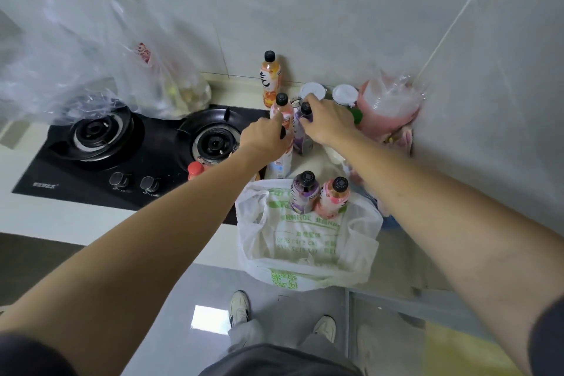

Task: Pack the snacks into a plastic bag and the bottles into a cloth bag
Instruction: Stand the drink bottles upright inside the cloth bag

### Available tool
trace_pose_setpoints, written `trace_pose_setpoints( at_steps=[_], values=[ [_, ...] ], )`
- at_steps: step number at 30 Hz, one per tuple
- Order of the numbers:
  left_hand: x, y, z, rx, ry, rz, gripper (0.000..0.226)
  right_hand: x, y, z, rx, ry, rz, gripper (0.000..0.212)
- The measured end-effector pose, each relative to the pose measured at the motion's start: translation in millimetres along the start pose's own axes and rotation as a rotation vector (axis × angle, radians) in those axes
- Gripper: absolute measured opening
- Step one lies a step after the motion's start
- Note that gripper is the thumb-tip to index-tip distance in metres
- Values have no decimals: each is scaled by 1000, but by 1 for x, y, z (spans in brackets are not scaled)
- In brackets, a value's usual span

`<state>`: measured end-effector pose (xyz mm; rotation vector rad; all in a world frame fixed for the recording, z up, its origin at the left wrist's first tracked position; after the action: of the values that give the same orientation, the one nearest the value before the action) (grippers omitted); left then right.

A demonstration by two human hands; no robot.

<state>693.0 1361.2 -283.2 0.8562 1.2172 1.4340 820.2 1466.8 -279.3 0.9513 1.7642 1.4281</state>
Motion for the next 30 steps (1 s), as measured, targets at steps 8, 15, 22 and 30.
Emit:
trace_pose_setpoints(
  at_steps=[8,15,22,30],
  values=[
    [16,-16,-10,-43,-48,43,33,33,-22,1,11,-7,22,34],
    [7,-13,-13,-59,-131,38,31,18,-25,-1,107,-15,55,36],
    [-12,9,-22,-194,-116,92,31,-15,18,-5,193,-8,105,40],
    [-53,55,-7,-262,-95,225,29,-60,67,-9,260,-34,183,36]
  ],
)
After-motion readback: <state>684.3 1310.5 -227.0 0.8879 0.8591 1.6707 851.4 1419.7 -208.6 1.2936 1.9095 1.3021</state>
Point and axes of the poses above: each hand's wrist, its own x-axis towards the middle knuckle, its own y-axis out of the back of the hand, z = x × y, the point moved 2 cm from there along x, towards the middle knuckle, and after that the axes turned 7 degrees about -y, right-handed, at the moved point
